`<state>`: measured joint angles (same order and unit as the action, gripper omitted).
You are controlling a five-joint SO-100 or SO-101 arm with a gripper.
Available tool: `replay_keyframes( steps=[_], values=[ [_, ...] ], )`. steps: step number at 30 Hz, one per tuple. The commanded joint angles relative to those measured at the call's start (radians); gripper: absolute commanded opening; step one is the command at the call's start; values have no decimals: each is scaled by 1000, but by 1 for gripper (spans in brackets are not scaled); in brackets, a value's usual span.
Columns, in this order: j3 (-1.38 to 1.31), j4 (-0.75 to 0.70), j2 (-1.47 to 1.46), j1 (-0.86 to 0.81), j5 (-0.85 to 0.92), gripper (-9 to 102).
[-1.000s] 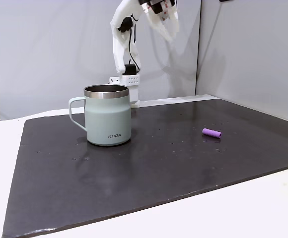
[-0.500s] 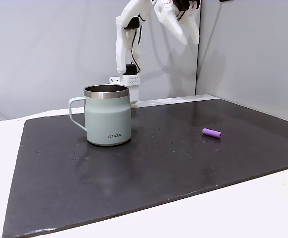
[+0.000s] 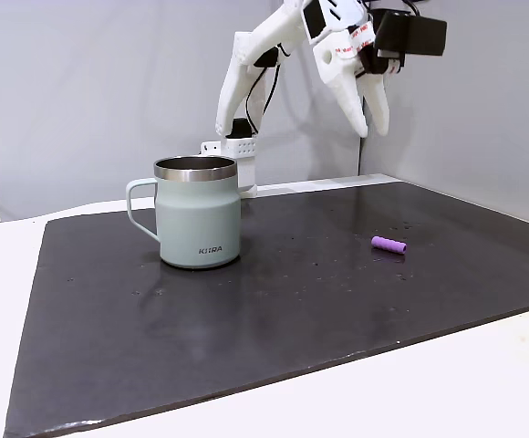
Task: Grasp a pengrip and put it in the cup.
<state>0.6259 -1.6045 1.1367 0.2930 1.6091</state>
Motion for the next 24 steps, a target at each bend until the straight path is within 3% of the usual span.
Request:
replay_keyframes(
  steps=[1, 6, 14, 24],
  values=[
    [-172, -40, -97, 5, 11, 21],
    [-545, -172, -393, 2, 8, 22],
    [-592, -172, -528, -12, 2, 23],
    [-893, -161, -810, -5, 18, 22]
  ],
)
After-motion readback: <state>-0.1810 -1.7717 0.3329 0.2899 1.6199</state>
